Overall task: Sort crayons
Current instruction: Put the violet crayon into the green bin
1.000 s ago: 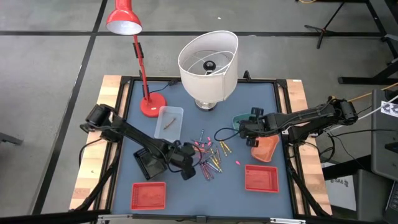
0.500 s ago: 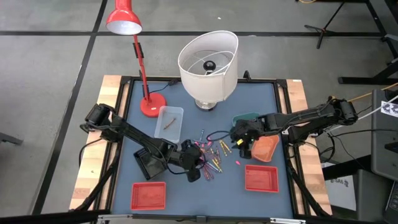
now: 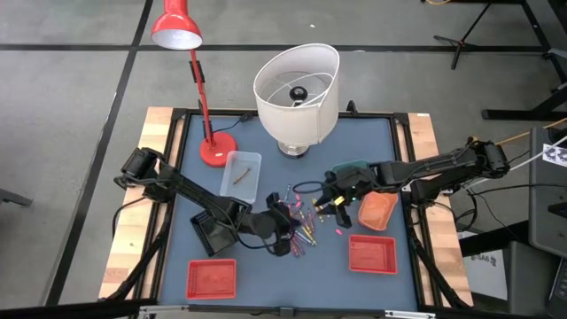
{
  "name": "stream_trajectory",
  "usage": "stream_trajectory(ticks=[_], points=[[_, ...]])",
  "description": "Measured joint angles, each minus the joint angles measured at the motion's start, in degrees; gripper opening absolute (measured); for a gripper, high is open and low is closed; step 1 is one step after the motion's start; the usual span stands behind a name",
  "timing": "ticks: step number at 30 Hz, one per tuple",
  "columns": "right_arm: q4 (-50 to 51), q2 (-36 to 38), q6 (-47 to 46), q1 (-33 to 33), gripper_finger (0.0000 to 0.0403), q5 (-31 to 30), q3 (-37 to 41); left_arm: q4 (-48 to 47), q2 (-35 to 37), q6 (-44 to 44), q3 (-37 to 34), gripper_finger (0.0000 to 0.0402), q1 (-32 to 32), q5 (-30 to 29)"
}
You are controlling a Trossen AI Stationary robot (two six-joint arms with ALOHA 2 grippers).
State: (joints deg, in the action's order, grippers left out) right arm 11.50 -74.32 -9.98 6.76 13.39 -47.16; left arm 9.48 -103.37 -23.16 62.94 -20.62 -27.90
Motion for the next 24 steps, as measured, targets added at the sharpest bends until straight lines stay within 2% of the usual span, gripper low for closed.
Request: stream_trajectory(ticks=[9, 17, 24], points=[[-2.0, 0.0, 0.02, 0.0, 0.0127, 4.22, 0.0, 1.85, 0.0, 1.47, 0.0, 0.0005, 0.32, -3.24], [-2.41, 0.0, 0.04, 0.0, 0.0127, 4.26, 0.0, 4.08, 0.0, 1.38, 0.0, 0.0005, 1.64, -4.88], [-6.65, 0.0, 0.02, 0.0, 0.0127, 3.78, 0.0, 4.91, 0.0, 0.33, 0.01, 0.0005, 2.87, -4.98]])
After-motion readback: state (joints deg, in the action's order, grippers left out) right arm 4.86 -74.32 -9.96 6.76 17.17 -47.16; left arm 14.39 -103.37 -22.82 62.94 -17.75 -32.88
